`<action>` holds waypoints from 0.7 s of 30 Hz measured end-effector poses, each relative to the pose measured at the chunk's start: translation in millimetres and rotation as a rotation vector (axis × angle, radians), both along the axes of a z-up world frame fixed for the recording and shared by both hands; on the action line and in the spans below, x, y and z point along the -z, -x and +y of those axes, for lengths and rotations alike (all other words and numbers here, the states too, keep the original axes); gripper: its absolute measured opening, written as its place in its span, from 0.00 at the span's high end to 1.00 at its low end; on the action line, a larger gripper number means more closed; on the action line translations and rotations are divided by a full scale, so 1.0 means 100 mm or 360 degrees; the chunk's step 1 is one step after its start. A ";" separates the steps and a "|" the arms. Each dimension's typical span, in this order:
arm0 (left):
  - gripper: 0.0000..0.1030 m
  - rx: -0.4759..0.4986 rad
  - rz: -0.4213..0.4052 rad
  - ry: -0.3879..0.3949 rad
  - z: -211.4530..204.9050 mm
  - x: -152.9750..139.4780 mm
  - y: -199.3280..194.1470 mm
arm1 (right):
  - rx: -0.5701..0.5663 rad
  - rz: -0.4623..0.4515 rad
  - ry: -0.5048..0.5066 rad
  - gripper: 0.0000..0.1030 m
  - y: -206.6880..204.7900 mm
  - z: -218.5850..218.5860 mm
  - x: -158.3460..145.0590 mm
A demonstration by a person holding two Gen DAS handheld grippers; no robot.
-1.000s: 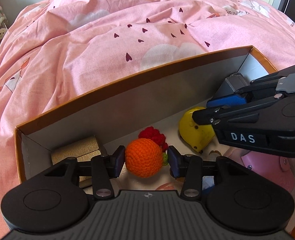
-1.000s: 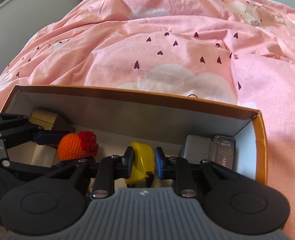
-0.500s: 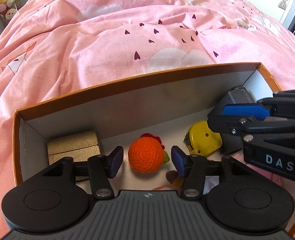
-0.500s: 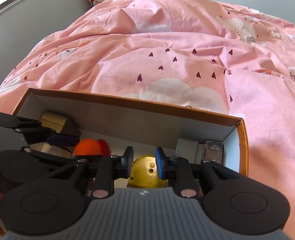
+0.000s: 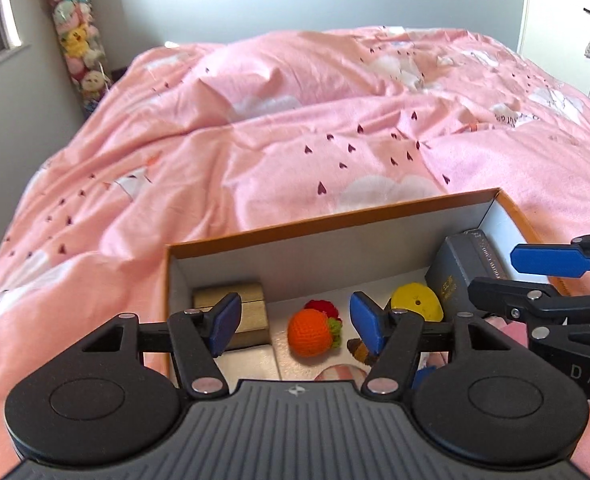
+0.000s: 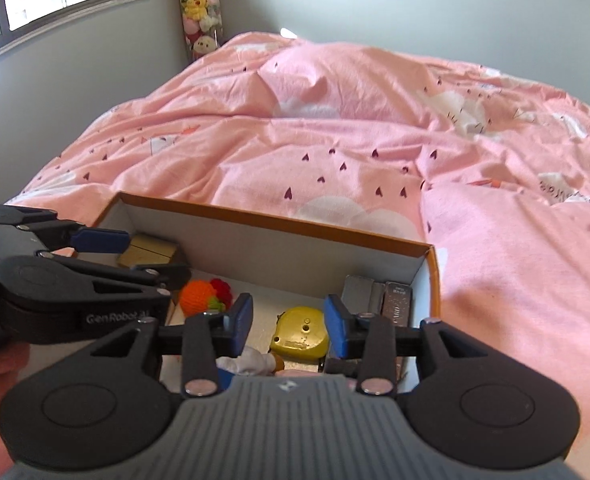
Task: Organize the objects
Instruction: 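Open both tools to release the ball and tape measure, then withdraw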
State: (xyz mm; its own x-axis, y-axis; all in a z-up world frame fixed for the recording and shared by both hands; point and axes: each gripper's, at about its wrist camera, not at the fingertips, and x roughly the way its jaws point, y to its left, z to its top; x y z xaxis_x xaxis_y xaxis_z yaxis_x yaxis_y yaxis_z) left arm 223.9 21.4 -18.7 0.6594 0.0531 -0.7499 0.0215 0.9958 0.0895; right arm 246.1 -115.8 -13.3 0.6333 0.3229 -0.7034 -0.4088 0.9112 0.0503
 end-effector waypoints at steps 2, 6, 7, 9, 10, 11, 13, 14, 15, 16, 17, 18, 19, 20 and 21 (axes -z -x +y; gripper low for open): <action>0.28 -0.0002 -0.0044 -0.0006 0.00 -0.11 0.14 | 0.0010 -0.0042 -0.0016 0.55 0.15 -0.04 -0.09; 0.23 -0.0006 -0.0126 -0.0041 -0.04 -0.28 0.45 | 0.0028 -0.0138 -0.0038 0.51 0.47 -0.12 -0.25; 0.22 -0.0006 -0.0138 -0.0051 -0.05 -0.31 0.51 | 0.0035 -0.0163 -0.0044 0.51 0.55 -0.13 -0.29; 0.22 0.0010 -0.0162 -0.0062 -0.07 -0.36 0.65 | 0.0049 -0.0205 -0.0054 0.51 0.71 -0.15 -0.33; 0.22 0.0010 -0.0169 -0.0060 -0.08 -0.37 0.71 | 0.0055 -0.0226 -0.0060 0.50 0.79 -0.16 -0.35; 0.22 0.0004 -0.0172 -0.0056 -0.07 -0.37 0.77 | 0.0065 -0.0240 -0.0065 0.50 0.87 -0.17 -0.36; 0.22 -0.0012 -0.0165 -0.0026 -0.06 -0.37 0.89 | 0.0097 -0.0258 -0.0077 0.50 1.00 -0.20 -0.37; 0.22 -0.0026 -0.0161 -0.0004 -0.04 -0.36 0.94 | 0.0116 -0.0262 -0.0081 0.50 1.06 -0.22 -0.37; 0.21 -0.0043 -0.0154 0.0019 -0.03 -0.34 1.00 | 0.0141 -0.0262 -0.0085 0.50 1.12 -0.23 -0.36; 0.21 -0.0055 -0.0147 0.0035 -0.02 -0.32 1.05 | 0.0160 -0.0258 -0.0093 0.50 1.17 -0.25 -0.34; 0.21 -0.0067 -0.0142 0.0047 -0.02 -0.30 1.10 | 0.0177 -0.0247 -0.0109 0.50 1.22 -0.27 -0.32; 0.21 -0.0084 -0.0136 0.0057 -0.01 -0.28 1.16 | 0.0190 -0.0234 -0.0126 0.49 1.27 -0.28 -0.30; 0.21 -0.0098 -0.0130 0.0060 0.00 -0.25 1.19 | 0.0208 -0.0222 -0.0145 0.42 1.31 -0.30 -0.27; 0.21 -0.0118 -0.0126 0.0063 0.00 -0.23 1.25 | 0.0224 -0.0215 -0.0158 0.38 1.35 -0.31 -0.25; 0.21 -0.0132 -0.0121 0.0064 0.01 -0.20 1.30 | 0.0236 -0.0213 -0.0163 0.37 1.39 -0.31 -0.22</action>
